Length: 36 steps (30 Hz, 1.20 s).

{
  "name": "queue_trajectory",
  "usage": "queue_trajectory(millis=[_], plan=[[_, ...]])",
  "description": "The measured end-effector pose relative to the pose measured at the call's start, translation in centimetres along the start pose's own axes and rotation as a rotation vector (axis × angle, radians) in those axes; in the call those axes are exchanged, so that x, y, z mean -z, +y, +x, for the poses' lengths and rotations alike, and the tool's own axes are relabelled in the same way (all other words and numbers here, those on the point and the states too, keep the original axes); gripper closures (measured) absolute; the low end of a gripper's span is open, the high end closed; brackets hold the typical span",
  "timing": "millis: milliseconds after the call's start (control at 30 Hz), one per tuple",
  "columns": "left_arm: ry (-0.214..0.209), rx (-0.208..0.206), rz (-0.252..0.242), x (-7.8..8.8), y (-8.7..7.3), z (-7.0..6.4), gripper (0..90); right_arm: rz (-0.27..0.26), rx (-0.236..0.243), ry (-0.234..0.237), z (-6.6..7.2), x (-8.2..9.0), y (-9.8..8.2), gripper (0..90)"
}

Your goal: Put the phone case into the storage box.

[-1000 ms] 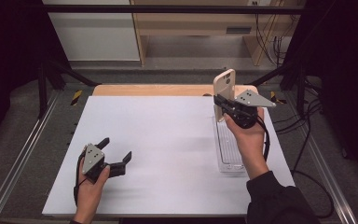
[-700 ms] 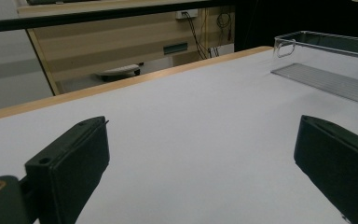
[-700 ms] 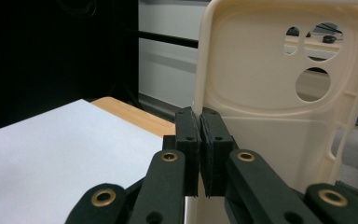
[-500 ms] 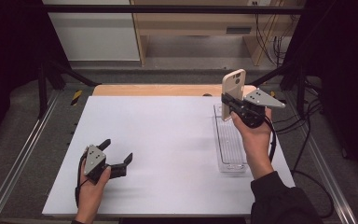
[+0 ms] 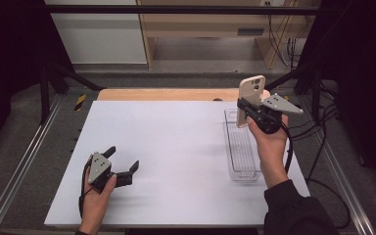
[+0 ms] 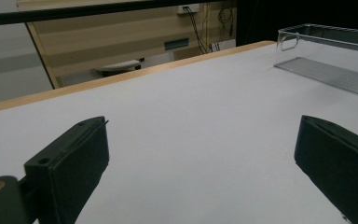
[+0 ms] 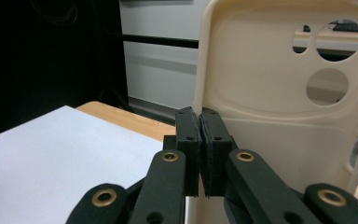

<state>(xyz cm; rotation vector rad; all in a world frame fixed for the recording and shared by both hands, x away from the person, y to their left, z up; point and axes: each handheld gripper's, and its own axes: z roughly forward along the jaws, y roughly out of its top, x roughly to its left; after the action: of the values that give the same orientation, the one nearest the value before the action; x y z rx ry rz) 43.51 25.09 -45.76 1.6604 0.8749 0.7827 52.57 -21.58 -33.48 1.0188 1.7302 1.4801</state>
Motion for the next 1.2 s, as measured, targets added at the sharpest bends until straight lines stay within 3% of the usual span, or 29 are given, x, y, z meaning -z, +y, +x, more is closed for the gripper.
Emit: queue_trajectory(millis=[767, 1067, 1200], plan=[[-0.01, 0.03, -0.013, 0.1, -0.2, 0.5, 3.1, 0.015, -0.14, -0.047, -1.8, -2.4, -2.3, 87.8], [-0.01, 0.041, -0.013, 0.0, -0.3, 0.6, 3.1, 0.024, -0.132, -0.064, -1.6, -3.3, -2.5, 87.8], [-0.01, 0.04, -0.009, 0.0, -0.3, 0.6, 3.1, 0.016, -0.163, -0.082, -1.7, -3.5, -2.6, 87.9]])
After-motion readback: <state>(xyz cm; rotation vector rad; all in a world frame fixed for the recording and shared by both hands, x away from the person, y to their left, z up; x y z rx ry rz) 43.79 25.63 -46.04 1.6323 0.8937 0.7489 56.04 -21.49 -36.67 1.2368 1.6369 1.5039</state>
